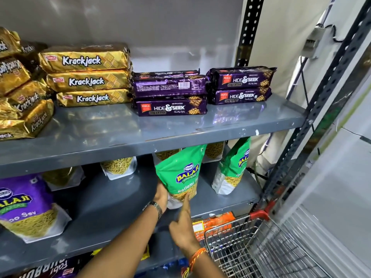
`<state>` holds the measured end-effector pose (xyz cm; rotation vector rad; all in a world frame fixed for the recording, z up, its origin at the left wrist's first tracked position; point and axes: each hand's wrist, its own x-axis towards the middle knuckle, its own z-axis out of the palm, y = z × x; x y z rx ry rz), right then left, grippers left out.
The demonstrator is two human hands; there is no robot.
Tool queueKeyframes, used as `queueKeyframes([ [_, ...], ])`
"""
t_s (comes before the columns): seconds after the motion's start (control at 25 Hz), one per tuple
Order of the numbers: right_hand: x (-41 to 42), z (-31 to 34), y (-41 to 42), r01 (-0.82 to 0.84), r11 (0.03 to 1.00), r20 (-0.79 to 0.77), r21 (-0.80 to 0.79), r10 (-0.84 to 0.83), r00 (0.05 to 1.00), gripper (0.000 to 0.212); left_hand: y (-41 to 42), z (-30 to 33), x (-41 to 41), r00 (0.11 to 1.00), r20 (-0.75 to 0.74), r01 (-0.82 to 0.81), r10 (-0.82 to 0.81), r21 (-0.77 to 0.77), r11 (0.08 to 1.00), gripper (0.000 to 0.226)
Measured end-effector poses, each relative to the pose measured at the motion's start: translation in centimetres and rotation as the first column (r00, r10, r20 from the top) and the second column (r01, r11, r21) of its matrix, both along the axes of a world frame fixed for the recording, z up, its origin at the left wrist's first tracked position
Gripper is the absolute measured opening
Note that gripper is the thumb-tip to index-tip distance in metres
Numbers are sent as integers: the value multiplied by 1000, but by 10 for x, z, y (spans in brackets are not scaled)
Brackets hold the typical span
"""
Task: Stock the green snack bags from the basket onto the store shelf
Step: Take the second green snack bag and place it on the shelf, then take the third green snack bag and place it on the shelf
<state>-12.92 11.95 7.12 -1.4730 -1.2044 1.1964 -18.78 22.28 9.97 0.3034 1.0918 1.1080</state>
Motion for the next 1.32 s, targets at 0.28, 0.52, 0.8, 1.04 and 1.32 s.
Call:
queueKeyframes([
  [0.28, 192, -60, -56, -23, 996, 261, -88, 45, 964, 90, -35, -26, -8, 942, -141, -306, 305, 14, 952, 78],
  [0.52, 283, -123, -146, -314, 729, 501, -608, 660, 560, 64, -153, -48, 71, 816, -558, 290, -151, 169, 942, 11],
  [0.8, 287, -139, -199, -138, 817, 625, -560, 525, 577, 21, -231, -81, 143, -305, -838, 928, -452, -368, 57, 46],
  [1.04, 277, -91, -231, -126, 953, 702, -275, 289, 651, 28, -256, -105, 148, -467, -810, 877, -355, -477, -65, 48],
  [1.32, 273, 39, -196, -3, 989, 761, 149, -113, 638, 26, -234, -59, 119, -27, -981, 910, -192, -104, 402, 51],
])
